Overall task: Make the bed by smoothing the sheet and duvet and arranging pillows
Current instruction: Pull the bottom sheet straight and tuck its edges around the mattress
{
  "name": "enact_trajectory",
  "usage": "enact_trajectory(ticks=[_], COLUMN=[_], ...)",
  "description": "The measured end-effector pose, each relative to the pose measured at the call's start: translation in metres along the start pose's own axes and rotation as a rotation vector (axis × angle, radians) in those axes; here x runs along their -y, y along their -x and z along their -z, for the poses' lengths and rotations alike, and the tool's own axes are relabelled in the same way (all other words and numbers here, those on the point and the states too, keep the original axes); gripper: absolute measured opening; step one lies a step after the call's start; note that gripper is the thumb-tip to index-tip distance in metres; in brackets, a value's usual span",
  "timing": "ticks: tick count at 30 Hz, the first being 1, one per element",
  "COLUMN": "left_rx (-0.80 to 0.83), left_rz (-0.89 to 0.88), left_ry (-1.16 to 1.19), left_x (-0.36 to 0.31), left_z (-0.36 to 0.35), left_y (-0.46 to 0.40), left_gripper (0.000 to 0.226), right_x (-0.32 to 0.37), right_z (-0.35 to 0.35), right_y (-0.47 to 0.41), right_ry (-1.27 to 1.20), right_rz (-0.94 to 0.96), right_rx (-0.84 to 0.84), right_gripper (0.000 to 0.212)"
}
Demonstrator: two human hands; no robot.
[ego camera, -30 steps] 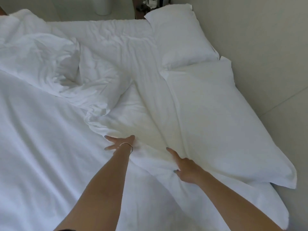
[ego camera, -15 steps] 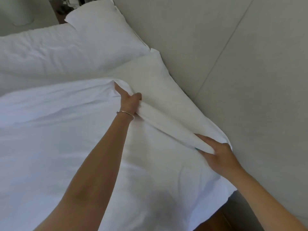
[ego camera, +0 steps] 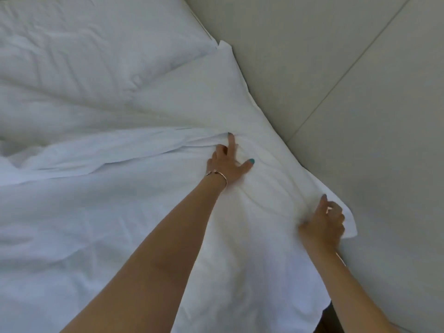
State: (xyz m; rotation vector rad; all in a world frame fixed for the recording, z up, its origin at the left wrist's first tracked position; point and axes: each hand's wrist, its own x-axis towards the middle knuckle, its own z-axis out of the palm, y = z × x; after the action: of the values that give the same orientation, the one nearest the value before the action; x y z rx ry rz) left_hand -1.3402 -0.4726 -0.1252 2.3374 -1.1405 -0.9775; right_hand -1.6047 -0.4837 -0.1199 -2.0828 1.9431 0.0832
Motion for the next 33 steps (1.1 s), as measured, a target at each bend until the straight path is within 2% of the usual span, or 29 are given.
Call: enact_trajectory(ticks=[2, 3, 5, 7, 9, 13, 15, 18, 20, 23, 25, 28, 31, 33], left_rx=[-0.079, -0.084, -0.051, -0.007, 0.052, 0.219, 0.310, 0.392, 0.422, 0.425, 0.504, 0.671, 0.767, 0.667], left_rz=[-0.025, -0.055, -0.158, -0.246, -0.228, -0.080, 0.008, 0.122, 0.187, 0.304, 0.394, 0.516, 0.638, 0.767], left_ry=[-0.198, -0.231, -0.320, -0.467, -0.531, -0.464, -0.463, -0.458, -0.448, -0.413, -0.351, -0.261, -0.199, -0.094], left_x=[0.003, 0.007, 0.026, 0.052, 0.083, 0.155, 0.199, 0.278, 0.333, 0.411, 0.451, 0.486, 0.527, 0.555], left_z=[-0.009, -0.011, -0.014, -0.017, -0.020, -0.026, -0.030, -0.035, -0.035, -0.030, -0.025, -0.014, -0.015, -0.025], left_y=[0.011, 0.019, 0.041, 0.068, 0.102, 0.192, 0.249, 0.340, 0.400, 0.479, 0.532, 0.609, 0.666, 0.694], left_gripper=[0.084, 0.078, 0.067, 0.061, 0.058, 0.059, 0.062, 0.066, 0.069, 0.068, 0.063, 0.054, 0.045, 0.043], right_x=[0.031, 0.047, 0.060, 0.056, 0.050, 0.073, 0.089, 0.104, 0.108, 0.119, 0.139, 0.176, 0.205, 0.223], right_z=[0.000, 0.001, -0.010, -0.027, -0.039, -0.042, -0.045, -0.068, -0.099, -0.151, -0.171, -0.185, -0.200, -0.209], right_y=[0.013, 0.021, 0.028, 0.028, 0.028, 0.051, 0.082, 0.151, 0.208, 0.302, 0.368, 0.459, 0.526, 0.555], right_ry=[-0.121, -0.085, 0.077, 0.208, 0.275, 0.286, 0.251, 0.253, 0.388, 0.525, 0.529, 0.554, 0.639, 0.635], right_rz=[0.288, 0.467, 0.671, 0.653, 0.593, 0.432, 0.362, 0.405, 0.506, 0.721, 0.738, 0.700, 0.768, 0.821], right_rx=[-0.185, -0.194, -0.047, 0.067, 0.064, 0.100, 0.045, 0.019, 0.125, 0.503, 0.774, 1.047, 1.127, 1.098], right_gripper=[0.070, 0.064, 0.057, 0.057, 0.056, 0.056, 0.058, 0.060, 0.064, 0.071, 0.072, 0.063, 0.055, 0.055])
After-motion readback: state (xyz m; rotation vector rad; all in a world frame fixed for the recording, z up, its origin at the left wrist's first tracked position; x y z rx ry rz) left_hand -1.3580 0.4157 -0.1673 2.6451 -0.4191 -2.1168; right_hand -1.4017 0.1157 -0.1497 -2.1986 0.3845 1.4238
